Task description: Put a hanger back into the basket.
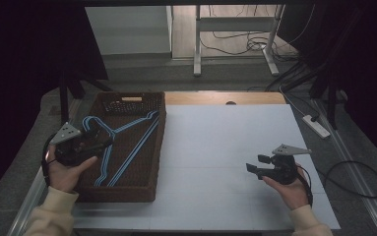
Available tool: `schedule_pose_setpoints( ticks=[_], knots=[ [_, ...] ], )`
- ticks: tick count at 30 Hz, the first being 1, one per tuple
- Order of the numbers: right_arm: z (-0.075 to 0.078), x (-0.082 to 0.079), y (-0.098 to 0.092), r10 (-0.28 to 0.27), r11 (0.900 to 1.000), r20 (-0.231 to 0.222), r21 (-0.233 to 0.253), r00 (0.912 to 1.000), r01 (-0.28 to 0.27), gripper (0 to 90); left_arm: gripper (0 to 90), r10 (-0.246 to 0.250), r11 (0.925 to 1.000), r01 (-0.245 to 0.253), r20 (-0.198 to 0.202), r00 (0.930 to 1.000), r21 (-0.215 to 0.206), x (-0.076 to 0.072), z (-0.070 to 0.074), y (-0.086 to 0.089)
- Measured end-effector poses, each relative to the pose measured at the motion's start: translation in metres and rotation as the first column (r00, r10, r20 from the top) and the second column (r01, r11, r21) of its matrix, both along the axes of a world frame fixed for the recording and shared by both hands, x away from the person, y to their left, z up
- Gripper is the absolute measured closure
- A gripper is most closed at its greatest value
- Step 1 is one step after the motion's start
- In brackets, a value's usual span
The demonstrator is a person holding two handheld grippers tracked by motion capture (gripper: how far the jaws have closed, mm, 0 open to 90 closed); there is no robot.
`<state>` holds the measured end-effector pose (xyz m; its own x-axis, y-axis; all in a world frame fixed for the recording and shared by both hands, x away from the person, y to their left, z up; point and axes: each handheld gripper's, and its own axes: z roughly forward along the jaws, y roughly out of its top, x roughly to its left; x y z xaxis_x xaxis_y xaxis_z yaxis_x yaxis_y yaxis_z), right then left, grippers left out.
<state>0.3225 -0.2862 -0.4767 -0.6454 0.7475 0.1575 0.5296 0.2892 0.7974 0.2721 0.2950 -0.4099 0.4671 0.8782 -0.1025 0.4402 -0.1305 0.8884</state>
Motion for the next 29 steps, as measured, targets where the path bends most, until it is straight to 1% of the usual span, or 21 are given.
schedule_pose_setpoints(
  ticks=[1, 2, 3, 5, 6, 7, 9, 11, 12, 13, 14, 15, 16, 19, 21, 23, 25, 26, 29],
  knots=[
    [0.0, 0.0, 0.0, 0.0, 1.0, 0.0, 0.002, 1.0, 0.0, 34.8, 28.4, -0.018, 0.9998, 0.018, -0.01, 0.9998, -0.005, -0.002, 0.002, -0.002],
    [0.0, -0.001, -0.001, 0.001, 1.0, 0.0, 0.004, 1.0, -0.001, 34.6, 25.6, -0.045, 0.9988, 0.045, -0.026, 0.9986, -0.019, -0.004, 0.004, -0.004],
    [0.0, -0.001, -0.001, 0.001, 1.0, 0.0, 0.004, 1.0, -0.001, 34.6, 25.6, -0.072, 0.9968, 0.071, -0.039, 0.9966, -0.037, -0.006, 0.005, -0.007],
    [0.0, -0.002, -0.001, 0.006, 1.0, 0.0, 0.003, 1.0, -0.006, 34.1, 24.3, -0.11, 0.9926, 0.107, -0.054, 0.9925, -0.057, -0.012, 0.003, -0.014],
    [-0.001, -0.002, -0.002, 0.006, 1.0, -0.002, 0.003, 1.0, -0.006, 33.7, 23.6, -0.134, 0.9888, 0.129, -0.062, 0.9891, -0.075, -0.016, 0.001, -0.019],
    [-0.001, -0.003, -0.002, 0.009, 1.0, -0.001, 0.001, 1.0, -0.009, 33.1, 22.6, -0.152, 0.9858, 0.146, -0.066, 0.9862, -0.083, -0.018, 0.0, -0.023],
    [-0.001, -0.004, -0.003, 0.01, 1.0, 0.006, 0.001, 0.9999, -0.01, 31.5, 21.0, -0.176, 0.9827, 0.171, -0.074, 0.9816, -0.07, -0.023, -0.003, -0.031],
    [0.0, -0.006, -0.004, 0.007, 1.0, 0.013, 0.004, 0.9999, -0.007, 30.5, 20.2, -0.198, 0.9788, 0.193, -0.076, 0.9773, -0.07, -0.026, -0.006, -0.038],
    [0.001, -0.008, -0.006, 0.004, 1.0, 0.02, 0.014, 0.9998, -0.004, 29.9, 19.7, -0.216, 0.9758, 0.212, -0.077, 0.9734, -0.053, -0.03, -0.009, -0.045],
    [0.001, -0.009, -0.007, 0.004, 1.0, 0.023, 0.018, 0.9997, -0.004, 29.5, 19.3, -0.216, 0.9758, 0.212, -0.077, 0.9734, -0.053, -0.03, -0.009, -0.045],
    [0.001, -0.009, -0.007, 0.004, 1.0, 0.023, 0.018, 0.9997, -0.004, 29.5, 19.3, -0.225, 0.9738, 0.222, -0.078, 0.9712, -0.05, -0.031, -0.011, -0.048],
    [0.001, -0.011, -0.01, -0.003, 1.0, 0.029, 0.026, 0.9996, 0.002, 28.4, 19.1, -0.241, 0.9701, 0.237, -0.081, 0.9672, -0.05, -0.032, -0.014, -0.053],
    [0.001, -0.011, -0.01, -0.003, 1.0, 0.029, 0.026, 0.9996, 0.002, 28.4, 18.9, -0.241, 0.9701, 0.237, -0.081, 0.9672, -0.05, -0.032, -0.014, -0.053],
    [0.001, -0.014, -0.014, -0.007, 0.999, 0.031, 0.042, 0.9995, 0.006, 27.8, 18.9, -0.258, 0.9659, 0.255, -0.087, 0.9622, -0.043, -0.032, -0.02, -0.059],
    [0.0, -0.016, -0.016, -0.009, 0.999, 0.036, 0.043, 0.9993, 0.008, 27.5, 18.9, -0.263, 0.9645, 0.26, -0.09, 0.9606, -0.046, -0.032, -0.023, -0.061],
    [-0.001, -0.018, -0.019, -0.013, 0.999, 0.037, 0.042, 0.9993, 0.011, 26.8, 18.8, -0.274, 0.9615, 0.271, -0.095, 0.957, -0.046, -0.032, -0.025, -0.063],
    [-0.002, -0.018, -0.021, -0.023, 0.999, 0.033, 0.042, 0.9992, 0.021, 26.3, 18.8, -0.275, 0.9616, 0.272, -0.094, 0.9569, -0.035, -0.033, -0.026, -0.064],
    [-0.003, -0.018, -0.022, -0.021, 0.999, 0.033, 0.041, 0.9992, 0.019, 26.1, 18.9, -0.281, 0.9598, 0.279, -0.092, 0.9554, -0.032, -0.034, -0.027, -0.066],
    [-0.002, -0.018, -0.022, -0.018, 0.999, 0.043, 0.041, 0.9989, 0.016, 25.8, 19.0, -0.282, 0.9594, 0.281, -0.089, 0.9553, -0.027, -0.035, -0.029, -0.069]
  ],
)
